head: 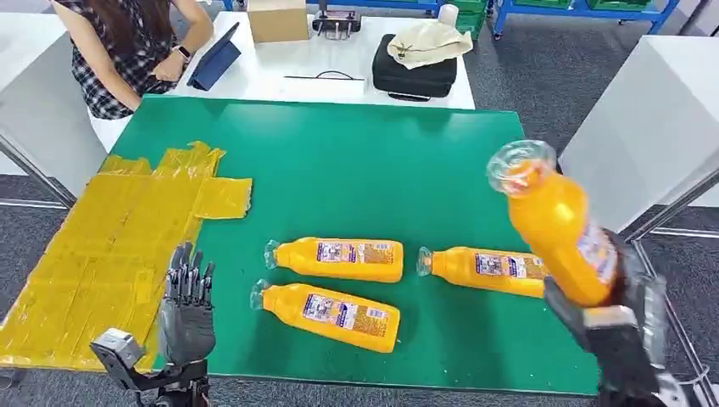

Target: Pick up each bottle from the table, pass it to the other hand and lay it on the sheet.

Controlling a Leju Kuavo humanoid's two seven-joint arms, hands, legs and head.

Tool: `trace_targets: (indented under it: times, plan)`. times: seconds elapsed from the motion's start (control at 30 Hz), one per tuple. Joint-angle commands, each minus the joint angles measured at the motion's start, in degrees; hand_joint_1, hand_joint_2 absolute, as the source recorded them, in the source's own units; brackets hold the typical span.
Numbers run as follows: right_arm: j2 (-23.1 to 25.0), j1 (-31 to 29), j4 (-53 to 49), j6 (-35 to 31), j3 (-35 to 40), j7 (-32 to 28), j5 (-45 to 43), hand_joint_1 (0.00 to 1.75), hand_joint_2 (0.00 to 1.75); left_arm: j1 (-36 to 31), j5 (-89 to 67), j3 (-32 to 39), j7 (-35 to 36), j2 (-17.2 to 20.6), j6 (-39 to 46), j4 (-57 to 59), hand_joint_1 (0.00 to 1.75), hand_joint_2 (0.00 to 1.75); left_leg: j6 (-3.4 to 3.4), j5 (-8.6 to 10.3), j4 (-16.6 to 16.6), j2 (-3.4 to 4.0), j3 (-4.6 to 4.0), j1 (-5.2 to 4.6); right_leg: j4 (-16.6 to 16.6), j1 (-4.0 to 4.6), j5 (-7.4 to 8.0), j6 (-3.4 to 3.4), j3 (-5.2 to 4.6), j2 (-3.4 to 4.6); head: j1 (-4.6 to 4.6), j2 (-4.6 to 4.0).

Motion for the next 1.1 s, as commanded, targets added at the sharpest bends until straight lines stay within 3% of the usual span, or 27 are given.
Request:
trace_targets:
  times: [0.03, 0.13, 0.23, 0.43, 0.8, 1.1]
  plan:
    - [10.51, -30.05, 48.32, -10.85, 24.94, 3.24, -0.96, 1.75, 1.75, -14.02, 3.16, -12.13, 0.43, 5.26, 0.87, 13.92, 0.00, 1.75, -0.26, 0.33, -0.28, 0.62, 0.21, 0.17, -0.23, 0.15, 0.48, -0.09, -0.10, 0.50, 0.02, 0.00]
    - [9.30, -27.96, 44.65, -11.49, 25.68, 3.97, -2.70, 1.75, 1.75, -14.28, 4.09, -12.95, 0.19, 5.70, 0.93, 14.41, 0.00, 1.75, -0.42, 0.64, -0.13, 0.05, -0.25, 0.18, 0.00, 0.13, 0.50, -0.31, -0.54, -0.01, 0.04, 0.00]
    - [12.16, -26.51, 41.55, -12.72, 28.15, 5.93, -0.86, 1.75, 1.75, -19.31, 5.23, -14.83, 0.82, 5.11, -0.48, 18.97, 0.00, 1.75, -0.44, 0.70, -0.07, -0.33, -0.46, 0.12, 0.32, 0.05, 0.39, -0.26, -0.73, -0.30, 0.00, 0.00]
    - [16.99, -26.88, 37.46, -10.92, 34.17, 11.04, 3.65, 1.75, 1.75, -23.28, 7.60, -15.49, 2.78, 4.69, 1.27, 19.70, 0.00, 1.75, -0.56, 0.73, 0.00, -0.29, -0.87, 0.13, 0.51, 0.07, 0.42, -0.25, -1.17, -0.23, 0.00, 0.00]
    - [17.72, -26.80, 38.85, -9.87, 36.70, 11.21, 4.88, 1.75, 1.75, -22.59, 9.36, -15.34, 2.85, 5.82, 1.50, 19.35, 0.00, 1.75, -0.54, 0.75, -0.03, -0.42, -0.92, 0.14, 0.43, 0.06, 0.40, -0.22, -1.18, -0.37, 0.02, 0.00]
    - [21.15, -29.46, 48.76, -9.39, 40.96, 12.91, 8.28, 1.75, 1.75, -21.95, 11.59, -16.85, 4.61, 5.05, -0.26, 16.57, 0.00, 1.75, -0.57, 0.74, -0.05, -0.42, -0.89, 0.15, 0.42, 0.06, 0.38, -0.26, -1.15, -0.39, 0.02, 0.00]
